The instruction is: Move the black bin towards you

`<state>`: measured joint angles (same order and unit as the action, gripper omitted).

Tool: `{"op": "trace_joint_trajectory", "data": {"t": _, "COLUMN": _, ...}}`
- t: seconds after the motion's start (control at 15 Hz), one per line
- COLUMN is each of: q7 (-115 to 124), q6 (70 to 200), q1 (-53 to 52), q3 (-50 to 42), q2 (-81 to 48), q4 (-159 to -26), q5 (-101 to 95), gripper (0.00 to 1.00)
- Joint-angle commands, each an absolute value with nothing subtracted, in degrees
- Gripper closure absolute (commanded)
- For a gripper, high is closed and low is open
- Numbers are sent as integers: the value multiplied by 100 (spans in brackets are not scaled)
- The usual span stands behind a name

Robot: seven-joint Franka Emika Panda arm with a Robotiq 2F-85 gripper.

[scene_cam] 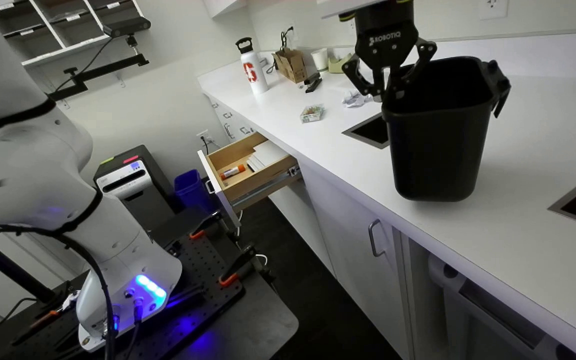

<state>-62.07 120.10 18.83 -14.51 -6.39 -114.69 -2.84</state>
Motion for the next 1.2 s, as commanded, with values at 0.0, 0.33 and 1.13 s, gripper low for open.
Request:
{"op": "trace_joint_trajectory", "data": {"t": 0.0, "q7": -5470, "q6": 12939, "q1": 1774, "q3": -1500, "q2": -82, "q4": -12288, "q5": -682, "gripper": 97}}
{"op": "trace_joint_trajectory", "data": {"t": 0.33, "q7": -4741, "q6": 13042, "q1": 1736, "q3": -1509, "q2": -269, "q4": -12217, "q5": -1071, "gripper": 98}}
{"op": "trace_joint_trajectory", "data": {"t": 1.13, "q7": -4802, "q6": 12846, "q1": 1827, "q3": -1600, "q2": -349, "q4": -12059, "q5": -775, "gripper": 37}}
